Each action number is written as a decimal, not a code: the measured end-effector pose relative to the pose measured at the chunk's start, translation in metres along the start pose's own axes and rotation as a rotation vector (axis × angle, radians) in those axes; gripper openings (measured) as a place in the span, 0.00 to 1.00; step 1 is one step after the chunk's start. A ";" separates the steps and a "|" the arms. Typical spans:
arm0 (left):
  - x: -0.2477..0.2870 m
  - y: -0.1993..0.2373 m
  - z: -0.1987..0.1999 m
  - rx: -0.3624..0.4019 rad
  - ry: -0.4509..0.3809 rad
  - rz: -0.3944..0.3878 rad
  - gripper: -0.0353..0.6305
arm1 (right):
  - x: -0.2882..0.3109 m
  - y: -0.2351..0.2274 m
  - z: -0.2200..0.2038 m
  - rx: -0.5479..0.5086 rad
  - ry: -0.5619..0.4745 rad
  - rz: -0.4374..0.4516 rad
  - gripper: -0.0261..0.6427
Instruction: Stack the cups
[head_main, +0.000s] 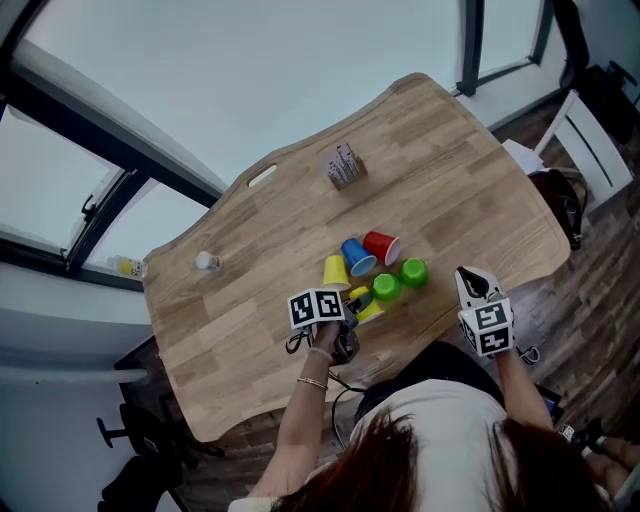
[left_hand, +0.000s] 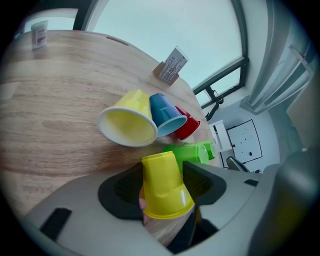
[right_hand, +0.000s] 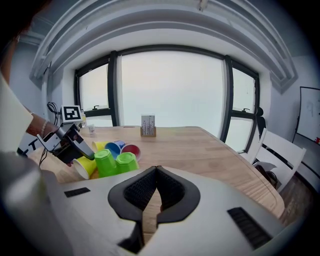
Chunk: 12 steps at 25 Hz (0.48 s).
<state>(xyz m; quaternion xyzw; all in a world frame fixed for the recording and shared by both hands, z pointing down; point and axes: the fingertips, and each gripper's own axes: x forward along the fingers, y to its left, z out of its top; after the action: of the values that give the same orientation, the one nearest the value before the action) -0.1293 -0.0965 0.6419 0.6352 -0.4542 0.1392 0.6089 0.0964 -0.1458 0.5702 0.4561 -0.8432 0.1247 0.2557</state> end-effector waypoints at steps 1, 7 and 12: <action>-0.001 0.001 0.001 0.010 -0.014 0.005 0.45 | -0.001 0.001 0.000 -0.002 0.002 0.001 0.08; -0.013 -0.005 0.017 0.111 -0.144 0.034 0.45 | -0.005 0.000 -0.002 -0.008 0.007 -0.002 0.08; -0.019 -0.003 0.026 0.204 -0.255 0.093 0.44 | -0.010 0.000 -0.003 -0.014 0.007 -0.003 0.08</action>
<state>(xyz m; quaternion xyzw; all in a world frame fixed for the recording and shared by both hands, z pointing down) -0.1468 -0.1124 0.6206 0.6847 -0.5401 0.1308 0.4715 0.1020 -0.1377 0.5668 0.4551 -0.8425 0.1202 0.2620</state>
